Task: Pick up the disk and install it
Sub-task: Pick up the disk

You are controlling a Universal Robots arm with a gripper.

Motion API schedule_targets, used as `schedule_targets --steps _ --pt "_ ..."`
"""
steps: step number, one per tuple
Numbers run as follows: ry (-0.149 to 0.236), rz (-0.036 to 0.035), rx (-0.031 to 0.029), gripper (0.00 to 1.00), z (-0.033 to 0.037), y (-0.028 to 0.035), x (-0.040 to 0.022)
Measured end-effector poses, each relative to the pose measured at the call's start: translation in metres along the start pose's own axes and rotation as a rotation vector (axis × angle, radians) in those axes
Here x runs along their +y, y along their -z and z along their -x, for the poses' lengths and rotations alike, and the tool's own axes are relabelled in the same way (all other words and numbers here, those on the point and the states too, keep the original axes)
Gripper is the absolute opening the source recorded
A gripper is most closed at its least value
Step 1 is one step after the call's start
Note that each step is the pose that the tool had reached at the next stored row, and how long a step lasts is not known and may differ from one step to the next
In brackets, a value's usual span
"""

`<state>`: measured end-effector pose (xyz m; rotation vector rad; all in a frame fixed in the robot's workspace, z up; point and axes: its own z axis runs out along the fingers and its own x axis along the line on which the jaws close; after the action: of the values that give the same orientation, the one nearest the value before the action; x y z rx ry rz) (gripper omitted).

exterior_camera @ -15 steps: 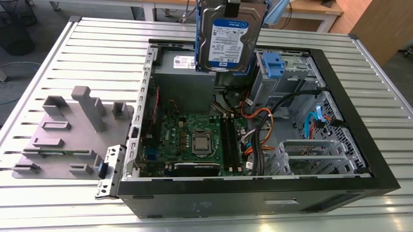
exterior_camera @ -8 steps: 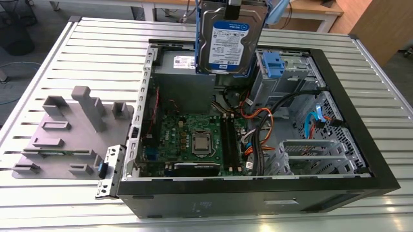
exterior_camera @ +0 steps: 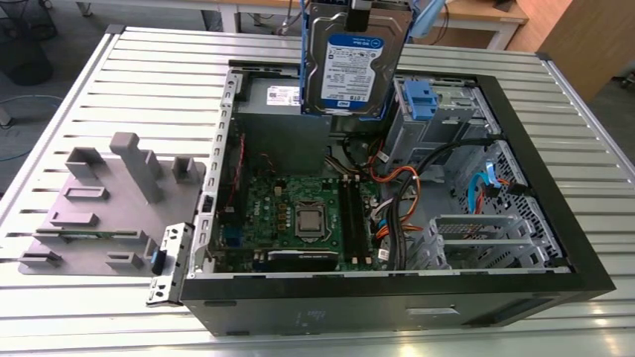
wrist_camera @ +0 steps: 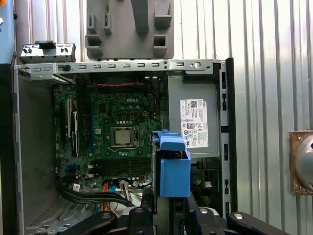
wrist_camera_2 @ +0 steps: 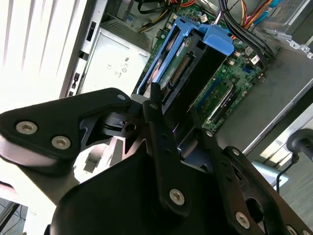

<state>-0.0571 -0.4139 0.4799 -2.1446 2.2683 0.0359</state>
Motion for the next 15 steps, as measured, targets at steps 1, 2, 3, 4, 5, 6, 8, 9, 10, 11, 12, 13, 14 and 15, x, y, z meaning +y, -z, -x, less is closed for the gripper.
schedule_targets --steps 1,2,3,4,5,6,8,9,10,11,12,13,14,15 --pt "0.0 0.0 -0.0001 0.35 0.0 0.0 0.0" --pt "0.0 -0.0001 0.0 0.35 0.0 0.0 0.0" --pt "0.0 0.0 0.0 0.35 0.0 0.0 0.0" --pt "0.0 -0.0001 0.0 0.35 -0.0001 0.0 0.0" --pt "0.0 0.0 -0.0001 0.35 -0.0003 0.0 0.0" --pt "0.0 0.0 -0.0001 0.35 -0.0006 0.0 0.0" --pt "0.0 0.0 0.0 0.35 -0.0014 0.0 -0.0001" --pt "0.0 -0.0001 -0.0001 0.35 -0.002 0.0 -0.0001" --pt "0.0 0.0 0.0 0.35 -0.0026 0.0001 -0.0001" --pt "0.0 0.0 0.0 0.35 -0.0032 0.0001 -0.0002" --pt "0.0 0.0 0.0 0.35 -0.0038 0.0001 -0.0002" --pt "0.0 0.0 0.0 0.35 -0.0044 0.0001 -0.0003" --pt "0.0 -0.0001 -0.0001 0.35 -0.0051 0.0001 -0.0003" --pt "0.0 0.0 -0.0001 0.35 -0.0057 0.0001 -0.0003"
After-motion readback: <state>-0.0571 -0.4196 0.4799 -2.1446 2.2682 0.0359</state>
